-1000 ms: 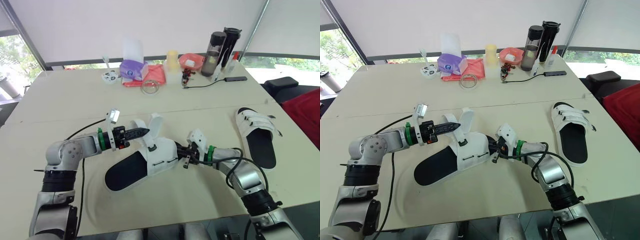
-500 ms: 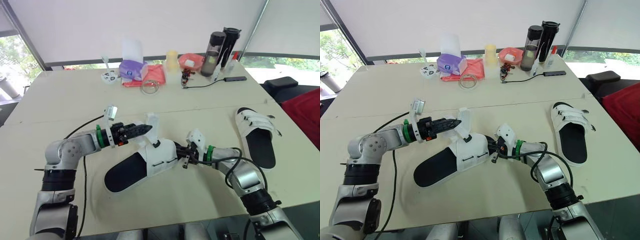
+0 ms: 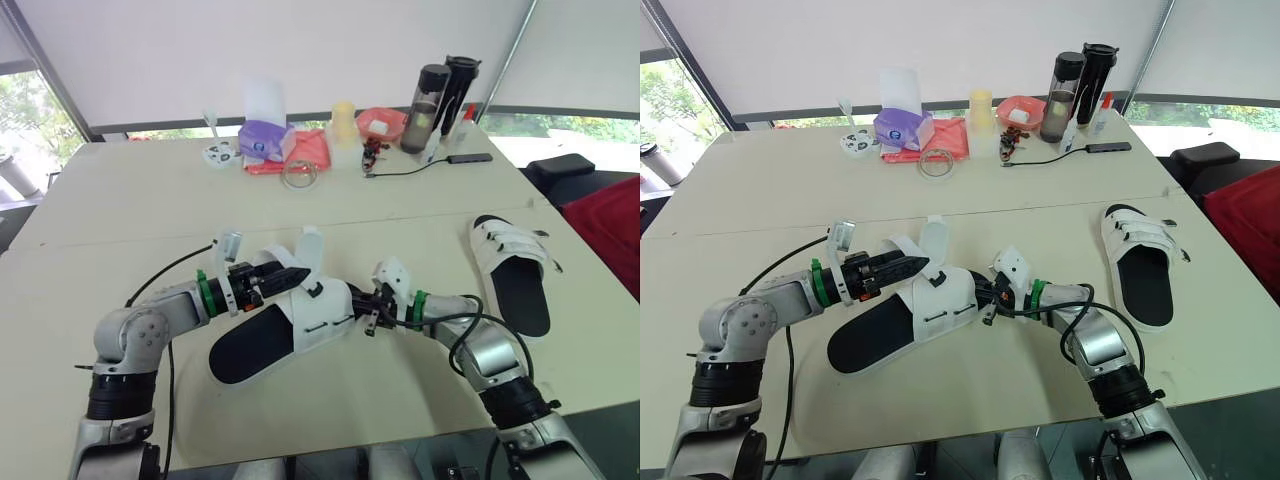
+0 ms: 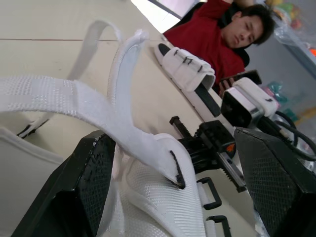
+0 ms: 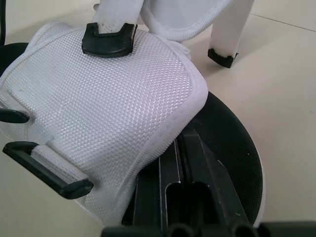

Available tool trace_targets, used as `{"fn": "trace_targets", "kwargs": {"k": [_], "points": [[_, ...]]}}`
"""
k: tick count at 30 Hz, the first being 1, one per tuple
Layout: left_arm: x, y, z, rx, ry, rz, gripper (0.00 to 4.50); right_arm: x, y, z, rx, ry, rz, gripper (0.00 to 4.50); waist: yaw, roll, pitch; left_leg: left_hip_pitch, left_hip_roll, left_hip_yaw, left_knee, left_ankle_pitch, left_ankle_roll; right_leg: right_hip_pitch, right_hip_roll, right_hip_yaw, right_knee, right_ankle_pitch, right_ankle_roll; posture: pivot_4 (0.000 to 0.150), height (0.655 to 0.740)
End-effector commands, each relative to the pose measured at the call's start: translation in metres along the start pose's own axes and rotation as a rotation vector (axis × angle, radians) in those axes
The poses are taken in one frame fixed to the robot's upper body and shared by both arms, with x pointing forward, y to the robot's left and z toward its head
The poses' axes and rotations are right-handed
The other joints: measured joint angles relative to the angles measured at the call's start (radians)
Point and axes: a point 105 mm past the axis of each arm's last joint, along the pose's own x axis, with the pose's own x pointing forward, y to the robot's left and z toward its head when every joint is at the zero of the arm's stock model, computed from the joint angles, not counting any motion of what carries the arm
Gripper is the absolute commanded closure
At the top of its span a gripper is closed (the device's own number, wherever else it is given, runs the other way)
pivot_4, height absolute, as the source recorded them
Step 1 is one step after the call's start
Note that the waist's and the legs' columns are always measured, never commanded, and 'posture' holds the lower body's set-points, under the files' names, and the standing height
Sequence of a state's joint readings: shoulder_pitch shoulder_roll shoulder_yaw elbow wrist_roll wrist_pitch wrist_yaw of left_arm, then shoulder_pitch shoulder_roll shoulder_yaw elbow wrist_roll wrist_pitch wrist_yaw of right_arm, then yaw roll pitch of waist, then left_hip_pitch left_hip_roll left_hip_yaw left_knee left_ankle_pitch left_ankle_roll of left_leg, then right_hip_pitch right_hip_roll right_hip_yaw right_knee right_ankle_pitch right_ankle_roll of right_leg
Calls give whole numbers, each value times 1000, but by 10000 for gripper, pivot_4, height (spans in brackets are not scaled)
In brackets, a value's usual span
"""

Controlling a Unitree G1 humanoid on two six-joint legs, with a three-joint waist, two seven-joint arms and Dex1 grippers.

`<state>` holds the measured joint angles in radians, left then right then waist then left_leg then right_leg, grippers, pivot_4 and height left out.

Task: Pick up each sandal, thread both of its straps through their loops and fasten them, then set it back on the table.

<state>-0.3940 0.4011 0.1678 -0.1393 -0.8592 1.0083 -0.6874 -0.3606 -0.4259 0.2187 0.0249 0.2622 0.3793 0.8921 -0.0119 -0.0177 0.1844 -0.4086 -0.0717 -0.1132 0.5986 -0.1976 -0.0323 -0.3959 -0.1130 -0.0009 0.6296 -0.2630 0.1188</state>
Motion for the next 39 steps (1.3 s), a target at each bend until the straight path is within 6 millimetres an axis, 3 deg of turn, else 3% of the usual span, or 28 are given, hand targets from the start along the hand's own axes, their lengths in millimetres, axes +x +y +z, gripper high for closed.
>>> {"fn": "trace_targets", "kwargs": {"k": [1,6,14,19,23,39], "points": [[0,-5,14,62,-28,-31,6536,-2,40,-10,73,43,204,45000,1,0,0,0,0,0,0,0,0,0,0,0,0,0,0,1500,7400],[14,1,26,150,-4,-70,6536,-1,58,-12,84,78,274,45000,1,0,0,-2,0,0,-3,0,0,-2,0,0,-1,-1,2,1500,7400],[50,2,41,227,47,-196,6536,4,49,-19,88,93,185,45000,-8,0,0,-1,0,1,-3,0,0,-2,0,-1,-1,0,5,1500,7400],[28,7,33,150,128,-240,6536,2,39,-21,86,90,119,45000,-14,0,0,-1,1,1,-4,0,0,-3,2,-1,1,1,5,1500,7400],[15,11,33,108,92,-206,6536,3,35,-23,88,87,96,45000,-8,0,0,-1,2,-1,-3,0,0,-3,2,-1,1,1,5,1500,7400],[14,6,41,92,-87,-102,6536,7,30,-24,79,85,93,45000,-6,-1,0,0,1,-1,-2,1,-1,-1,2,-1,1,2,3,1500,7400]]}}
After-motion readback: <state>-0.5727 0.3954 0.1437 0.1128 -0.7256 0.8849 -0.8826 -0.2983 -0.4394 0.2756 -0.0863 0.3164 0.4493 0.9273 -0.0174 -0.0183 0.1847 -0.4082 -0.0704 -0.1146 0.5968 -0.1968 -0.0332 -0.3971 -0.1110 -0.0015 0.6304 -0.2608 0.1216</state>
